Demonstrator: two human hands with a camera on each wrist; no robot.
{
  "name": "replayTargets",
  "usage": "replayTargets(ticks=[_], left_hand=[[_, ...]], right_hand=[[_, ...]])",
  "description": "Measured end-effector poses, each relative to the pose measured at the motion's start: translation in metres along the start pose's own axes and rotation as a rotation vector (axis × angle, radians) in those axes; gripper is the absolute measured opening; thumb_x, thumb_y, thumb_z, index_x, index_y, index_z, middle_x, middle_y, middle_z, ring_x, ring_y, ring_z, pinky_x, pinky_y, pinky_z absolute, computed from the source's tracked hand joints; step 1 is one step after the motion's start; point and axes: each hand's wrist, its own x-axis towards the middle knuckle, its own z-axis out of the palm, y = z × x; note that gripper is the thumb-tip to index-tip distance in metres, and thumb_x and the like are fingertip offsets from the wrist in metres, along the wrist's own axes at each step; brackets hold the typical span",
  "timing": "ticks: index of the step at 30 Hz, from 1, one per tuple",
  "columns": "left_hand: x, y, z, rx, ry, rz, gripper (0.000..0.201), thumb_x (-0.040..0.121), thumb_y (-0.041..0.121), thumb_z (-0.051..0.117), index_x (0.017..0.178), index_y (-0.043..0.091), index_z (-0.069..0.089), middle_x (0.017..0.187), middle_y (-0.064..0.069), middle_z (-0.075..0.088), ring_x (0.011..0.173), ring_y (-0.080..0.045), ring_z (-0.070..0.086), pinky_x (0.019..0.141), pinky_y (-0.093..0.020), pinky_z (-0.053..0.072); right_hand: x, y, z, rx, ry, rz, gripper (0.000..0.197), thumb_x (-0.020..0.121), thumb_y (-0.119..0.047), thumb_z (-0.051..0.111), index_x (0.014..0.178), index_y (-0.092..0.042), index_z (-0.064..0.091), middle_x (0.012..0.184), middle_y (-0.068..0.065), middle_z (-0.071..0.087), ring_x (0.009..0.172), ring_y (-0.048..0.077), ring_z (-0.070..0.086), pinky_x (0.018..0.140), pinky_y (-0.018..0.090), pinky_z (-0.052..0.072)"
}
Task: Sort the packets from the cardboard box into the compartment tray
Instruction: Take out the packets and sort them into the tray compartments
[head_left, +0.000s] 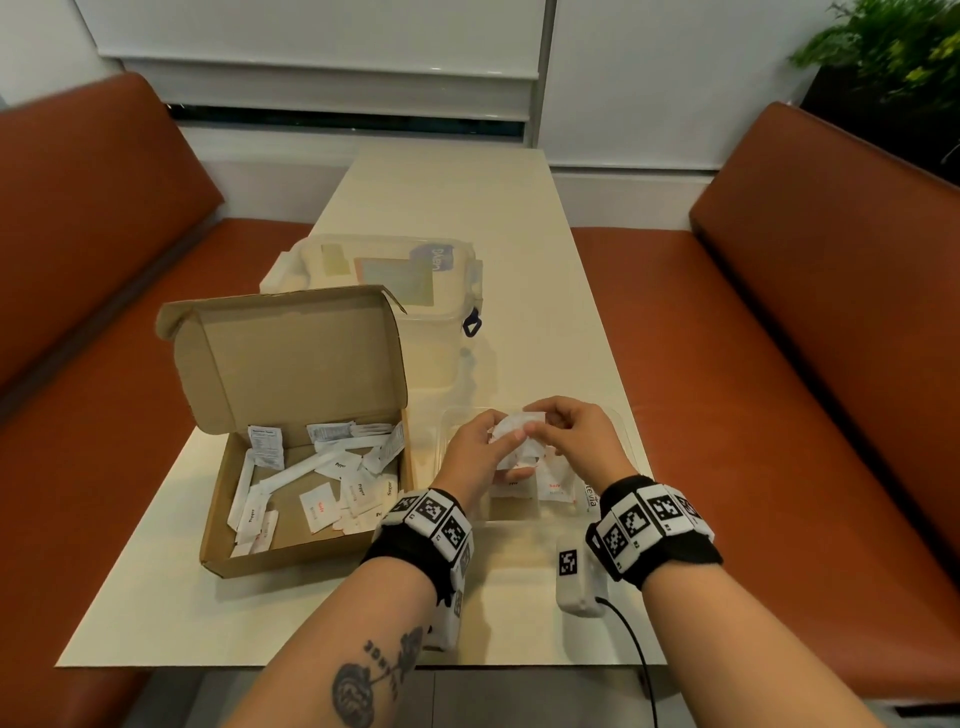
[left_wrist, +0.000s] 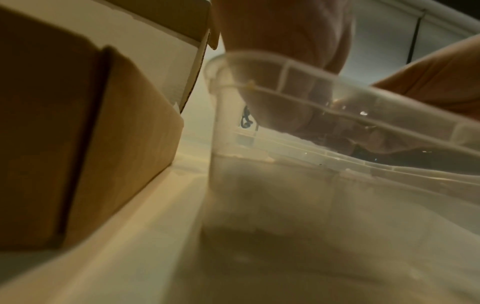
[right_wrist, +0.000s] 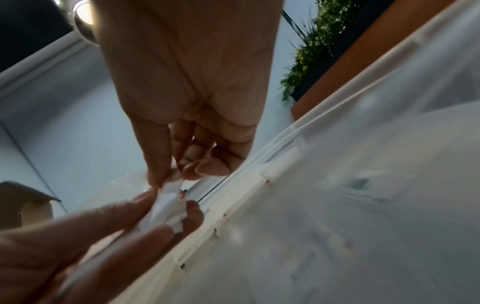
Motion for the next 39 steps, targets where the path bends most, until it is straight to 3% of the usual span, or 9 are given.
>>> replayTargets(ticks=[6, 10, 15, 20, 23, 29, 31, 35, 39], left_hand=[[0.006, -0.001, -0.001, -0.051, 0.082, 0.031, 0.005, 0.094, 0.012, 0.057, 0.098, 0.008, 0.057, 0.113, -0.020, 0.059, 0.093, -0.023, 0.064, 0.068, -0.029, 0.060], [0.008, -0.002, -0.002, -0.066, 0.065, 0.039, 0.005, 0.092, 0.012, 0.060, 0.096, 0.010, 0.057, 0.105, -0.014, 0.061, 0.087, -0.020, 0.066, 0.068, -0.028, 0.059], [0.007, -0.004, -0.004, -0.039, 0.022, 0.039, 0.005, 0.092, 0.012, 0.061, 0.096, 0.013, 0.060, 0.103, -0.012, 0.065, 0.089, -0.022, 0.069, 0.072, -0.032, 0.060], [0.010, -0.006, -0.004, -0.017, 0.098, 0.078, 0.004, 0.095, 0.011, 0.055, 0.096, 0.011, 0.059, 0.103, -0.011, 0.059, 0.088, -0.017, 0.065, 0.069, -0.028, 0.059], [0.014, -0.008, -0.006, -0.001, 0.216, 0.128, 0.007, 0.096, 0.009, 0.051, 0.100, 0.010, 0.057, 0.111, -0.015, 0.057, 0.099, -0.024, 0.062, 0.070, -0.029, 0.059], [0.017, -0.010, -0.006, -0.003, 0.253, 0.143, 0.010, 0.097, 0.010, 0.050, 0.104, 0.010, 0.056, 0.118, -0.020, 0.055, 0.104, -0.027, 0.062, 0.073, -0.031, 0.059], [0.018, -0.012, -0.005, 0.012, 0.250, 0.139, 0.012, 0.097, 0.009, 0.049, 0.107, 0.008, 0.056, 0.118, -0.020, 0.055, 0.104, -0.027, 0.062, 0.074, -0.033, 0.059], [0.019, -0.012, -0.006, 0.010, 0.247, 0.132, 0.011, 0.097, 0.009, 0.048, 0.105, 0.008, 0.056, 0.116, -0.019, 0.056, 0.103, -0.026, 0.063, 0.074, -0.032, 0.059], [0.020, -0.012, -0.005, -0.004, 0.230, 0.131, 0.010, 0.097, 0.008, 0.049, 0.104, 0.008, 0.056, 0.113, -0.018, 0.057, 0.102, -0.027, 0.063, 0.074, -0.032, 0.059]], right_hand=[[0.005, -0.001, -0.004, 0.287, 0.154, 0.074, 0.010, 0.084, -0.003, 0.067, 0.079, -0.009, 0.060, 0.067, 0.006, 0.068, 0.056, 0.014, 0.063, 0.060, 0.022, 0.054], [0.002, 0.000, -0.001, 0.362, 0.089, 0.116, 0.013, 0.084, 0.001, 0.066, 0.079, -0.007, 0.057, 0.070, 0.013, 0.067, 0.060, 0.019, 0.065, 0.064, 0.026, 0.056], [-0.001, 0.004, -0.002, 0.159, -0.003, 0.042, 0.024, 0.083, -0.006, 0.068, 0.103, -0.017, 0.065, 0.075, 0.003, 0.062, 0.068, 0.014, 0.062, 0.063, 0.020, 0.050], [-0.003, 0.005, -0.012, 0.039, 0.040, 0.059, 0.008, 0.081, -0.010, 0.070, 0.080, -0.017, 0.067, 0.067, -0.001, 0.064, 0.059, 0.006, 0.055, 0.057, 0.016, 0.042], [-0.004, 0.011, -0.023, -0.125, 0.061, 0.100, 0.008, 0.079, -0.014, 0.072, 0.074, -0.017, 0.066, 0.069, -0.001, 0.067, 0.053, 0.000, 0.052, 0.054, 0.016, 0.038], [-0.008, 0.019, -0.025, -0.430, -0.139, 0.156, 0.011, 0.076, -0.017, 0.077, 0.068, -0.018, 0.069, 0.082, -0.007, 0.065, 0.085, 0.011, 0.058, 0.075, 0.024, 0.039], [-0.006, 0.020, -0.022, -0.473, -0.116, 0.138, 0.016, 0.074, -0.016, 0.078, 0.063, -0.021, 0.068, 0.078, -0.013, 0.056, 0.085, 0.010, 0.054, 0.076, 0.024, 0.038], [-0.003, 0.022, -0.018, -0.566, -0.156, 0.115, 0.028, 0.072, -0.019, 0.080, 0.056, -0.028, 0.060, 0.086, -0.009, 0.052, 0.087, 0.011, 0.051, 0.076, 0.023, 0.038], [-0.002, 0.025, -0.016, -0.612, -0.171, 0.078, 0.018, 0.073, -0.019, 0.079, 0.065, -0.023, 0.063, 0.090, -0.006, 0.051, 0.086, 0.011, 0.050, 0.069, 0.019, 0.037]])
